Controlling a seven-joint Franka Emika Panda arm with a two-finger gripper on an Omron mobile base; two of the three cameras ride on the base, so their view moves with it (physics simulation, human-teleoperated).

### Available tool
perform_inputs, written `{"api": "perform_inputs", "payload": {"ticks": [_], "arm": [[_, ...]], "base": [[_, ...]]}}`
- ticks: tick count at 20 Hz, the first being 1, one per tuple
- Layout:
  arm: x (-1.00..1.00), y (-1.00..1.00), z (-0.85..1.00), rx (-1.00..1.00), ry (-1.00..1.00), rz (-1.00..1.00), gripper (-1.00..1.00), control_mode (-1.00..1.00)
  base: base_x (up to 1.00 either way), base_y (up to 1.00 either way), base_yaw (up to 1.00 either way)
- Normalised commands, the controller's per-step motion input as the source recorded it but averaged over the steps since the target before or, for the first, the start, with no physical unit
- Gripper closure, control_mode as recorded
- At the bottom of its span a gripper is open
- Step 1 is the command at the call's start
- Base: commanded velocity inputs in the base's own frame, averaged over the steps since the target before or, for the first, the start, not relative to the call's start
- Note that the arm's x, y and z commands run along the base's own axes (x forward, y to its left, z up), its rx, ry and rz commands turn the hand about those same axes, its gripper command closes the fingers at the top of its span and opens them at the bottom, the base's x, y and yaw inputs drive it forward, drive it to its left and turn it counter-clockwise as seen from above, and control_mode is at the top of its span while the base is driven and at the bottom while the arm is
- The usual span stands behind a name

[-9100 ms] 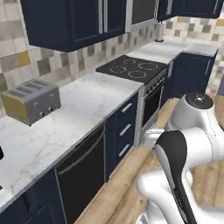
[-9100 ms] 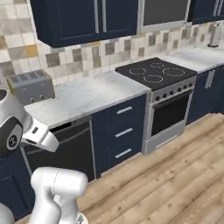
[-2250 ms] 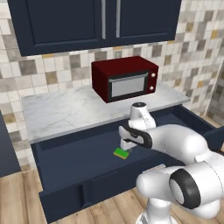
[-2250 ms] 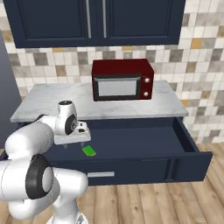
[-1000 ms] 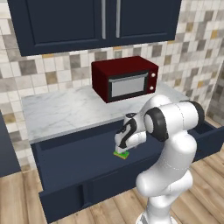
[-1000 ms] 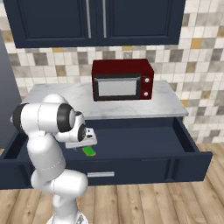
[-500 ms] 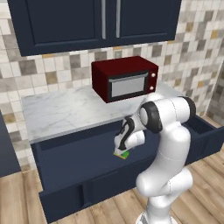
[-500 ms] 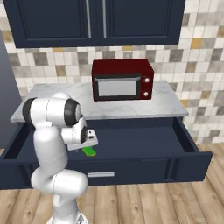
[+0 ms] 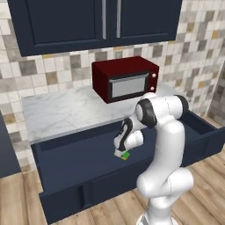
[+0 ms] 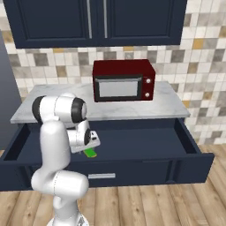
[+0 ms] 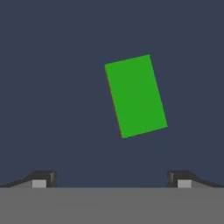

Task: Restock the sink supplies by placing the sponge and soap dispenser on the counter and next to the sink. Make sure the soap dispenser is upright.

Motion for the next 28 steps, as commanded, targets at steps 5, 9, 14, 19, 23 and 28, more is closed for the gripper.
{"api": "perform_inputs", "payload": {"ticks": [5, 9, 14, 19, 23, 28], "arm": [[0.14, 0.04, -0.21, 0.00, 0.00, 0.08, -1.00, -1.00], [0.16, 0.00, -0.16, 0.00, 0.00, 0.07, -1.00, -1.00], [0.22, 0.00, -0.15, 0.00, 0.00, 0.07, -1.00, -1.00], [0.28, 0.00, -0.17, 0.00, 0.00, 0.06, -1.00, -1.00], [0.26, 0.00, -0.28, 0.00, 0.00, 0.05, -1.00, -1.00], [0.19, 0.02, -0.34, 0.00, 0.00, 0.05, -1.00, -1.00]], "base": [[0.00, 0.00, 0.00], [0.00, 0.00, 0.00], [0.00, 0.00, 0.00], [0.00, 0.00, 0.00], [0.00, 0.00, 0.00], [0.00, 0.00, 0.00]]}}
